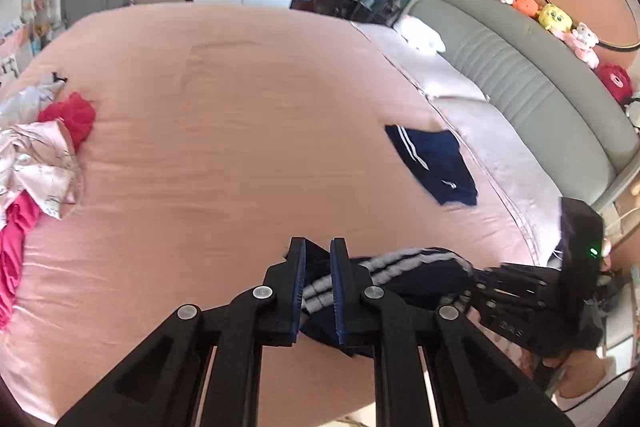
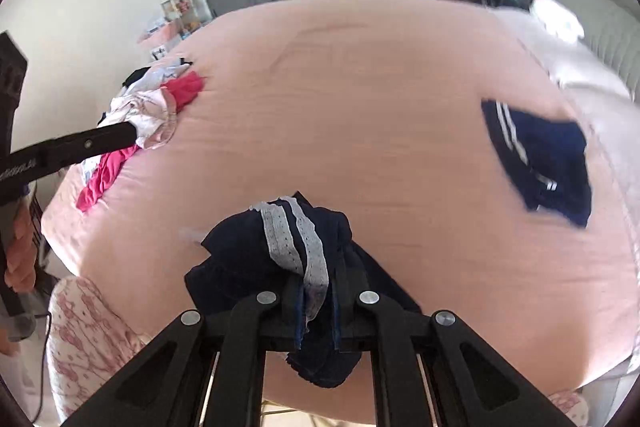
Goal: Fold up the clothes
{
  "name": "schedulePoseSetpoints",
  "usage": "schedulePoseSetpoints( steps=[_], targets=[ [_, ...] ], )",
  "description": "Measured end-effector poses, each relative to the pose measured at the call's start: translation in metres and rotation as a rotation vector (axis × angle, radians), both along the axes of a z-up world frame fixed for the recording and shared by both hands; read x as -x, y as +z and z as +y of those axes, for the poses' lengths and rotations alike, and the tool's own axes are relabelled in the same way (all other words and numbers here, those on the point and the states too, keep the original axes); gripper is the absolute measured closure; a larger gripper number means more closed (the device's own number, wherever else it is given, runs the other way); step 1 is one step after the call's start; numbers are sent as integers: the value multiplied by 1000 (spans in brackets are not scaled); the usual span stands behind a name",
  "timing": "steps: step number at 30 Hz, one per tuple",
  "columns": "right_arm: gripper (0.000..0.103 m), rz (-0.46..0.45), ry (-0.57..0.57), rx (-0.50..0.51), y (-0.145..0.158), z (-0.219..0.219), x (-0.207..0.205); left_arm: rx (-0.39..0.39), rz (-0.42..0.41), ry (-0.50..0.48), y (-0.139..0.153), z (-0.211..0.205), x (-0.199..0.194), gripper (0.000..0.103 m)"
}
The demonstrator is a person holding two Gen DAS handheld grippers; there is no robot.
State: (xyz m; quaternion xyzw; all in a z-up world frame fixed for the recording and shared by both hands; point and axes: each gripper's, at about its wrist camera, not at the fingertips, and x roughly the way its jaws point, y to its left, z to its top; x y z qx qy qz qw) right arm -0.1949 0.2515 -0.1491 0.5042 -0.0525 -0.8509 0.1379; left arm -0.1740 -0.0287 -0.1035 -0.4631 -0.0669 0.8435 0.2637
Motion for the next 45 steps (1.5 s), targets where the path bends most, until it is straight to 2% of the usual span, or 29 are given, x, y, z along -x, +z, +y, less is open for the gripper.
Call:
schedulePoseSetpoints(
  steps=[2, 4, 6, 8, 10, 12, 14, 16, 17, 19, 21, 23, 26, 29, 31, 32, 35, 38, 40, 41, 43, 44, 45],
  targets=[
    [90, -77, -38, 44, -12, 15, 8, -47, -26, -30, -16, 17, 1, 90],
    [76, -69, -101, 31, -19, 32, 3, -34, -80, -68, -54, 53, 7, 82],
    [55, -59, -165, 9, -26, 47, -5, -31, -173, -129, -89, 72, -1, 81],
    [53, -66, -186, 36, -33, 59, -11, -30, -262, -199, -120, 92, -11, 81],
    [53, -69, -190, 55, -33, 68, -16, -15, -281, -268, -137, 115, -21, 81],
    [53, -33, -215, 40, -25, 77, -24, 42, -279, -303, -151, 144, -21, 81],
    [53, 20, -232, 18, -15, 83, -32, 173, -222, -269, -159, 162, -16, 81],
    [53, 9, -207, -3, -15, 80, -35, 220, -177, -161, -153, 161, 1, 82],
    [53, -30, -158, -10, -21, 75, -34, 182, -151, -90, -140, 153, 9, 82],
    [53, -116, -14, -44, -42, 52, -32, 77, -47, 64, -105, 128, 16, 81],
    [53, -134, 45, -108, -63, 31, -33, 54, 70, 176, -74, 107, 11, 81],
    [53, -117, 22, -116, -78, 20, -22, 79, 98, 176, -61, 93, 7, 81],
    [53, -80, -99, -99, -85, 22, 4, 123, 13, 64, -72, 79, 1, 81],
    [53, 32, -235, -104, -60, 41, 21, 163, -86, -63, -98, 78, -4, 81],
    [53, 65, -270, -81, -44, 52, 24, 134, -159, -101, -117, 79, -1, 81],
    [53, 59, -262, -70, -41, 55, 24, 122, -181, -90, -127, 82, 0, 81],
    [53, -49, -128, -52, -56, 49, 24, 115, -177, -9, -140, 81, 12, 81],
    [53, -63, -40, -171, -77, 34, 25, 169, -131, 137, -139, 67, 32, 81],
    [53, 5, -132, -321, -79, 43, 32, 151, -61, 223, -116, 47, 46, 81],
    [53, 14, -210, -317, -76, 59, 36, 133, -23, 262, -101, 36, 51, 81],
    [53, 11, -339, -243, -63, 95, 36, 121, 40, 321, -75, 19, 59, 81],
    [53, 5, -377, -211, -58, 108, 35, 124, 33, 309, -69, 15, 60, 81],
    [53, -13, -359, -183, -55, 113, 34, 104, -21, 248, -67, 12, 62, 81]
  ],
)
